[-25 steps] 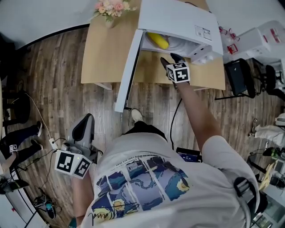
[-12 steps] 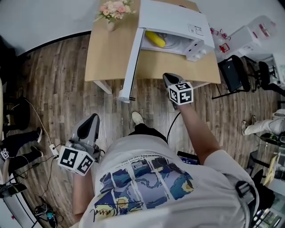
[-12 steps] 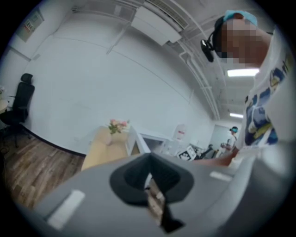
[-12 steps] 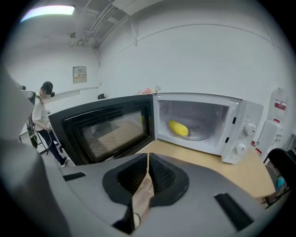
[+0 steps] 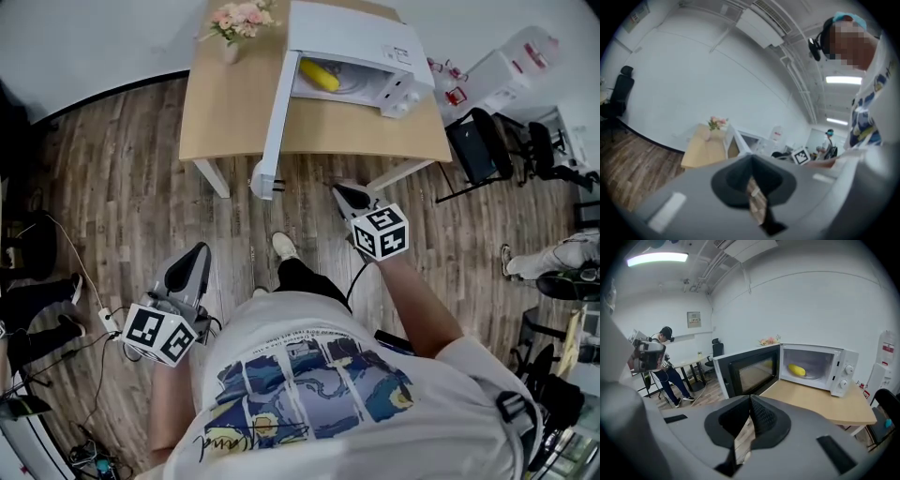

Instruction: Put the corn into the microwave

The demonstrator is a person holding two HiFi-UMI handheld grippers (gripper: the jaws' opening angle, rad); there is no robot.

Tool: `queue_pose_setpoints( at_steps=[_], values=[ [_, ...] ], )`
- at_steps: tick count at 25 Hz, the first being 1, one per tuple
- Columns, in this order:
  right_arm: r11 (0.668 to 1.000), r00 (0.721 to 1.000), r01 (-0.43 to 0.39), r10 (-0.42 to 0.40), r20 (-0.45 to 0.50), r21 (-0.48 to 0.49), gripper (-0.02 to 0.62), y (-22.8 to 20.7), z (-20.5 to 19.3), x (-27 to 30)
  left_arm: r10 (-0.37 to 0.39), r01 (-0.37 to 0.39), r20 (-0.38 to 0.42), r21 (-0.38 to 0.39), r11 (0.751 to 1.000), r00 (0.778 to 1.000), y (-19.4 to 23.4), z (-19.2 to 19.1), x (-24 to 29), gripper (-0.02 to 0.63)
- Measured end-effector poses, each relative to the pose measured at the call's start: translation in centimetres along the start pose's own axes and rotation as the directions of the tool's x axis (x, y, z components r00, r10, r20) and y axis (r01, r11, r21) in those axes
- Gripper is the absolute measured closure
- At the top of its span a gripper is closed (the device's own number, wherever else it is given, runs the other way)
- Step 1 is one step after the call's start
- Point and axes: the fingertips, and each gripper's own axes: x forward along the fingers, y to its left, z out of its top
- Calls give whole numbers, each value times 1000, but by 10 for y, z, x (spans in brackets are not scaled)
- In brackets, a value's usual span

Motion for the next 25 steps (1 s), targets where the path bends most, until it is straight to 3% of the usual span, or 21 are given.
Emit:
queue_pose_setpoints(
  at_steps=[9, 25],
  values=[
    [986, 994, -102, 104, 11, -129, 586, 97, -5, -57, -77, 77, -24, -17, 997, 997, -26, -30, -17, 600],
    [977, 985, -158, 167, 50, -141, 586, 149, -6, -87, -73, 74, -32, 27, 997, 997, -40, -51, -44, 600]
  ],
)
